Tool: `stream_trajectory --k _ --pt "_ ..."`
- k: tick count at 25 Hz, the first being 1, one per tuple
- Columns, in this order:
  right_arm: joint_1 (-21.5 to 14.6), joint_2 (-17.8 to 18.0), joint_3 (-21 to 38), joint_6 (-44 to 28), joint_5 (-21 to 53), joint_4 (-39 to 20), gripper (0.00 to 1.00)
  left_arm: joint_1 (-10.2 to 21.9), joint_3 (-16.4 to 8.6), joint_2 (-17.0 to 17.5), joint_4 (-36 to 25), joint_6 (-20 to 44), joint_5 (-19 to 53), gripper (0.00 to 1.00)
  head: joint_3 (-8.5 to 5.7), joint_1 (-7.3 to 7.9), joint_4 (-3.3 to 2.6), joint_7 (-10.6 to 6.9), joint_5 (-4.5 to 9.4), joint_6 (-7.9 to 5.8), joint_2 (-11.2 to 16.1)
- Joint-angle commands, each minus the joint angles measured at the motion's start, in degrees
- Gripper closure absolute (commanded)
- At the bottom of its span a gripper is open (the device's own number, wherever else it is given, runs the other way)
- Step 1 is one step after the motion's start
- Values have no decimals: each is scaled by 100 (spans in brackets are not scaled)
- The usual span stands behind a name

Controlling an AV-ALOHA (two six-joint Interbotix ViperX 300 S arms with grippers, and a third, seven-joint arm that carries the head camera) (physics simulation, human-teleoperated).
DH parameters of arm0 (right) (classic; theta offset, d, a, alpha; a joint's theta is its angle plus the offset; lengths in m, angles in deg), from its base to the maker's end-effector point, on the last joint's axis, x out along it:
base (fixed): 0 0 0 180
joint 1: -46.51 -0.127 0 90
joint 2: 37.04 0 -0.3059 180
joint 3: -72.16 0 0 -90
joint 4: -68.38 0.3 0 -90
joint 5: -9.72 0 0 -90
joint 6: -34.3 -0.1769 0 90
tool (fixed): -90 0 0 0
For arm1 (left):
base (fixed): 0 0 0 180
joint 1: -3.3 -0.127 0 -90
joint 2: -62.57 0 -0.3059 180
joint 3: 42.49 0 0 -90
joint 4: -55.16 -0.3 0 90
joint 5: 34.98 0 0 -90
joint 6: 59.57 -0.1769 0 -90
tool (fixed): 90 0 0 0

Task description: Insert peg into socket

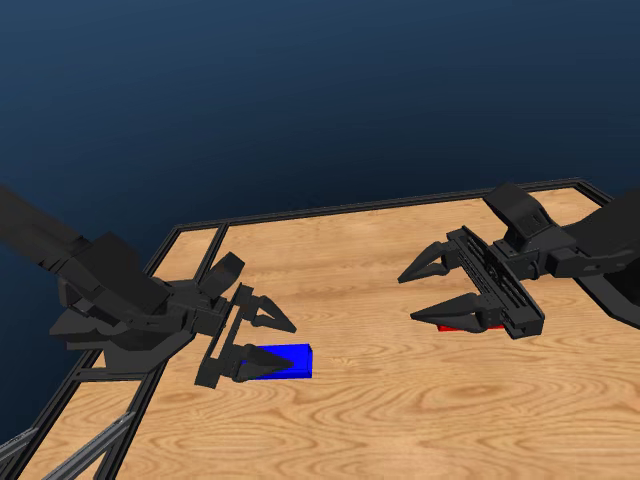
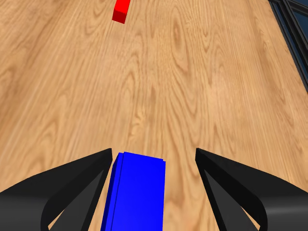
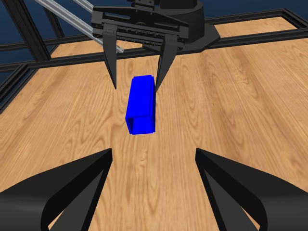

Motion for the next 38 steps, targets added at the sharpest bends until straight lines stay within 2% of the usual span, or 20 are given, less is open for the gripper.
stream_trajectory --k 1,2,3,5,9,10,11,12,15,16,17,18,22,23,24,27,33,34,35,38 --pt "-90 -99 86 60 -9 83 0 157 -137 -91 -63 194 405 0 -30 34 12 -49 61 15 10" --pt "-66 -127 95 62 5 109 0 62 -28 -32 2 104 172 0 -29 36 12 -52 68 16 11" --pt "-109 -127 96 74 -25 124 0 248 -257 -415 -54 385 623 0 -27 38 14 -60 66 24 12" --pt "-155 -104 55 103 -105 201 0 408 -270 -859 -181 643 987 0 -21 36 12 -80 62 21 19" --pt "-222 -65 -32 25 -57 248 0 371 -292 -1129 217 790 878 0 -21 56 12 -121 63 10 34" --pt "-233 -53 -77 3 -77 279 0 406 -151 -1437 79 729 1092 0 -23 63 13 -129 62 9 38" --pt "-246 -90 -60 -28 -90 294 0 481 -331 -1551 94 898 910 0 -23 69 15 -136 55 9 41" --pt "-260 -53 -121 -45 -77 318 0 316 -205 -1532 57 801 1088 0 -23 72 15 -146 50 10 44" --pt "-268 -52 -158 -72 -90 348 0 640 -275 -1877 86 546 948 3 -22 76 15 -160 52 11 44" --pt "-277 -55 -153 -73 -138 357 0 688 -510 -1864 21 550 952 100 -23 74 14 -166 51 7 42" --pt "-270 -24 -134 -78 -130 362 0 659 -429 -1905 45 552 1017 100 -23 73 13 -169 50 5 40" --pt "-243 -56 -163 -77 -79 375 0 511 -584 -1706 123 476 1275 100 -22 72 11 -175 41 2 36" --pt "-190 -105 -321 -49 319 483 0 637 -557 -1750 -215 410 1252 100 -23 61 -1 -215 11 -21 23" --pt "-206 -158 -381 -75 371 495 0 530 -405 -1902 -88 534 1165 100 -23 55 -6 -230 -5 -32 20" --pt "-197 -202 -445 -65 509 529 0 503 -618 -1763 -82 512 1057 100 -25 48 -12 -248 -17 -43 20" --pt "-150 -381 -630 -107 855 588 0 361 -542 -1756 -147 456 1270 100 -26 11 -42 -319 -61 -104 19" --pt "-20 -545 -1178 -392 1330 606 0 268 -683 -1784 -295 428 1132 100 -23 -209 -170 -673 -55 -313 26" --pt "-76 -422 -1242 -458 1344 657 0 186 -834 -1620 -510 521 1469 100 -24 -247 -190 -720 -65 -344 33" --pt "-74 -445 -1238 -498 1339 652 0 293 -712 -1782 -503 421 1368 100 -29 -282 -208 -765 -63 -367 40" --pt "-3 -369 -1374 -575 1449 715 0 112 -855 -1669 -507 502 1365 100 -41 -362 -249 -857 -76 -428 65"
